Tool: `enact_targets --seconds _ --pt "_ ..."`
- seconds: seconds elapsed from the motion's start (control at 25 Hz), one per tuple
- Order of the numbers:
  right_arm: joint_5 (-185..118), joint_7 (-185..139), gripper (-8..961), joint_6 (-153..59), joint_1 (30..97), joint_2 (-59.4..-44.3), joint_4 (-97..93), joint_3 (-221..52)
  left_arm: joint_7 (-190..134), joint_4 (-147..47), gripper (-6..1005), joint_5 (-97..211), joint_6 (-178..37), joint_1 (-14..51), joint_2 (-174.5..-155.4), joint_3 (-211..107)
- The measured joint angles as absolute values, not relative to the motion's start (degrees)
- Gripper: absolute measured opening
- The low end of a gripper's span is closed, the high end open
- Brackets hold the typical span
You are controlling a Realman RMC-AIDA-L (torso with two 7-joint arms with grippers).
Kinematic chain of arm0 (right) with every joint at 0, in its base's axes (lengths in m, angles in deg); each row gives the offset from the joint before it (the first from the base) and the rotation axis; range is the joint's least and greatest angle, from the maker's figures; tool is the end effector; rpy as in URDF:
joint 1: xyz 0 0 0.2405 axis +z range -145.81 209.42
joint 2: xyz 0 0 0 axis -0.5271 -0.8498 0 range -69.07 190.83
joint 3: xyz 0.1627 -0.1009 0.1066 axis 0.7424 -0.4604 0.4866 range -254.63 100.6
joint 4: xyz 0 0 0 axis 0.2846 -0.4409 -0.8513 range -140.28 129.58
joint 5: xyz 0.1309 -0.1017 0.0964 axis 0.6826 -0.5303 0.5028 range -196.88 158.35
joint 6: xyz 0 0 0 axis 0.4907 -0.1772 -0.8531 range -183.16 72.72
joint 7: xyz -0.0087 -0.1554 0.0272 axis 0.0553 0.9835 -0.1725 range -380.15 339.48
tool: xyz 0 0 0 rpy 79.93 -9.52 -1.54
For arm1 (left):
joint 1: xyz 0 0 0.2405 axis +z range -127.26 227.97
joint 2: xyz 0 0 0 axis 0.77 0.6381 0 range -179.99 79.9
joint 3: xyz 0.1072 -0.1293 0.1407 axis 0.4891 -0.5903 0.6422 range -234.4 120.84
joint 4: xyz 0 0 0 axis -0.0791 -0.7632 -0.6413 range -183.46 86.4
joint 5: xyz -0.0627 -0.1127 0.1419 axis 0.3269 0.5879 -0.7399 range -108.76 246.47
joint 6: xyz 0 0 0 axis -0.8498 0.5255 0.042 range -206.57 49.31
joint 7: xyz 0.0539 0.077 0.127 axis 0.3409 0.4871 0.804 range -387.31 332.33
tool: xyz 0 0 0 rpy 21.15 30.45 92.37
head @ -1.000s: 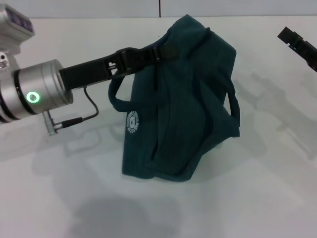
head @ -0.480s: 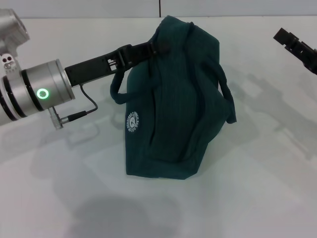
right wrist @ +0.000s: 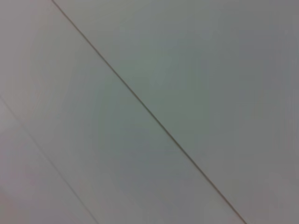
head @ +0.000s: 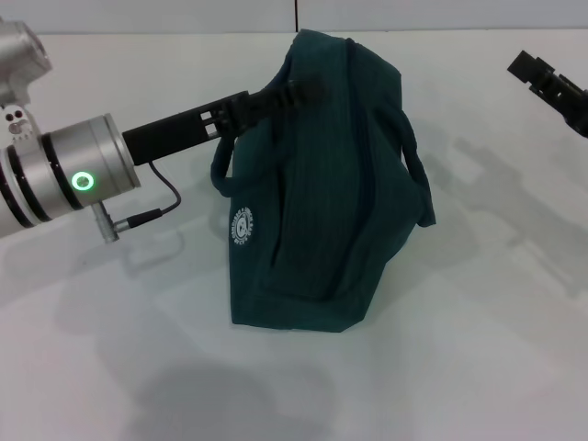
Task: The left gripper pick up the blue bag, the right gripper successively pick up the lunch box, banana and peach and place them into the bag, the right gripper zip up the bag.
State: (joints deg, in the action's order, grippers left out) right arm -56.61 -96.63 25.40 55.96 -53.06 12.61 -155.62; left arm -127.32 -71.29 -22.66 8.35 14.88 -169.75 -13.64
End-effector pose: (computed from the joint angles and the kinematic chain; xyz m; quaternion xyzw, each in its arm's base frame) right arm 0.2208 0.3183 0.0319 -0.7353 0.3712 0.5207 0.2244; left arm -0.1687 0.3234 -0.0073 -0.7960 -0.4226 -0.4317 0.0369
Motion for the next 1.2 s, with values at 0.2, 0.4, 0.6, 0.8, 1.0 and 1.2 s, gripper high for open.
enact_targets --seconds 0.2,0.4,0.6,0.8,1.0,1.2 --pt "-58.12 -96.04 805 26.08 56.06 -52.64 12.95 -155.58 -126.83 -71.39 721 -21.47 8.47 15.31 -169.66 -13.61" --pt "-58.99 -94.34 809 28.07 56.13 -51.95 13.02 -155.25 -127.07 -71.85 869 -19.65 9.37 15.57 -169.4 -13.68" --pt "-59.58 -93.1 837 30.89 56.38 -50.4 13.08 -155.47 -127.12 -72.41 882 -18.74 10.85 15.64 -169.24 -13.79" --pt "-60.52 -89.47 870 36.33 56.33 -49.37 13.19 -155.26 -128.9 -73.89 893 -18.71 14.94 15.63 -168.64 -13.55" --pt "-61.5 -85.77 878 41.01 55.69 -48.24 13.2 -155.44 -129.28 -80.09 893 -18.48 22.28 17.99 -167.85 -13.81" --pt "-66.74 -83.14 878 44.28 55.55 -47.22 13.2 -155.25 -129.05 -84.37 893 -17.52 26.15 20.6 -167.09 -13.79"
